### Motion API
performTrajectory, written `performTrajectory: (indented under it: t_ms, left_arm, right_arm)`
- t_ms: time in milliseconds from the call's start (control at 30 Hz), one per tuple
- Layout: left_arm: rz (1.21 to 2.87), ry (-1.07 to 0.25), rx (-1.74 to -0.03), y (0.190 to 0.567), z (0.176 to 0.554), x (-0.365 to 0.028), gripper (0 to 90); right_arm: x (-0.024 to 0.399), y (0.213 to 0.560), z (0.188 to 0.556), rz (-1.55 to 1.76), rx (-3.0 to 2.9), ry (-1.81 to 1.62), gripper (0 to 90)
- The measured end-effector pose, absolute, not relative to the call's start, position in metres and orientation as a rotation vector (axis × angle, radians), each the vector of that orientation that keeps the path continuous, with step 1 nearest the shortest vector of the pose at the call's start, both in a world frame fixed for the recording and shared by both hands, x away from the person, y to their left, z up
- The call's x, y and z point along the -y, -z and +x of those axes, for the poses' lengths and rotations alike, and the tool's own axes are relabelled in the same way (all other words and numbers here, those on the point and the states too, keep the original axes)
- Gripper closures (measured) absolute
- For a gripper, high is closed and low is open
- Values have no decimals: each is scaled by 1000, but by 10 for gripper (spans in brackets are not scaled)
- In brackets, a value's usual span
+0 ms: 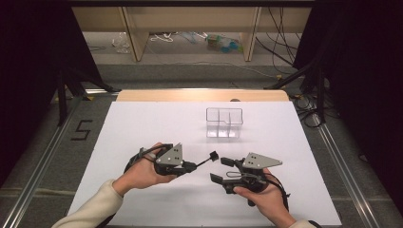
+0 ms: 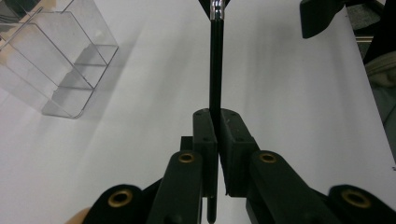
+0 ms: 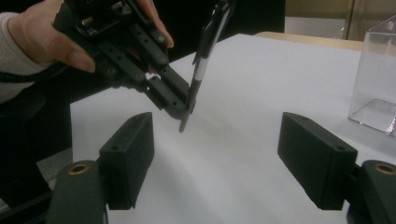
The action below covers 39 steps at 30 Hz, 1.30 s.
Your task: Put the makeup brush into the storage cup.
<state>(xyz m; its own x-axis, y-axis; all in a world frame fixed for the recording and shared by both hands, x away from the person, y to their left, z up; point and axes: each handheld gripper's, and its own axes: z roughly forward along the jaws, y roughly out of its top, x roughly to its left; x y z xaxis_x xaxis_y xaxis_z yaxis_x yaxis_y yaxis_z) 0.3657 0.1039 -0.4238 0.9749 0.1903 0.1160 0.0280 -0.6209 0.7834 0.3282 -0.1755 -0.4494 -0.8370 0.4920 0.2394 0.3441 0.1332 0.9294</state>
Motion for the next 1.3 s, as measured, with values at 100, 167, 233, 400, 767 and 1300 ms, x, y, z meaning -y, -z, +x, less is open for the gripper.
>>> performTrajectory:
  t_ms: [100,167,233,400,767,1300]
  left_arm:
    - [2227,-236,-158,424,365,-103,857]
    - [2218,-232,-163,424,365,-102,856]
    - [2213,-227,-169,424,364,-101,856]
    - [2183,-223,-186,425,363,-99,856]
    - [2150,-201,-220,424,364,-98,857]
    - [2113,-186,-242,423,365,-97,857]
  right_arm:
    - [173,449,330,850,-2259,-1822,319]
    - [171,449,331,836,-2239,-1831,341]
    - [169,449,331,839,-2232,-1848,372]
    - [164,449,332,881,-2217,-1893,451]
    - [156,448,335,885,-2158,-1937,584]
    - [153,449,336,794,-2065,-1923,736]
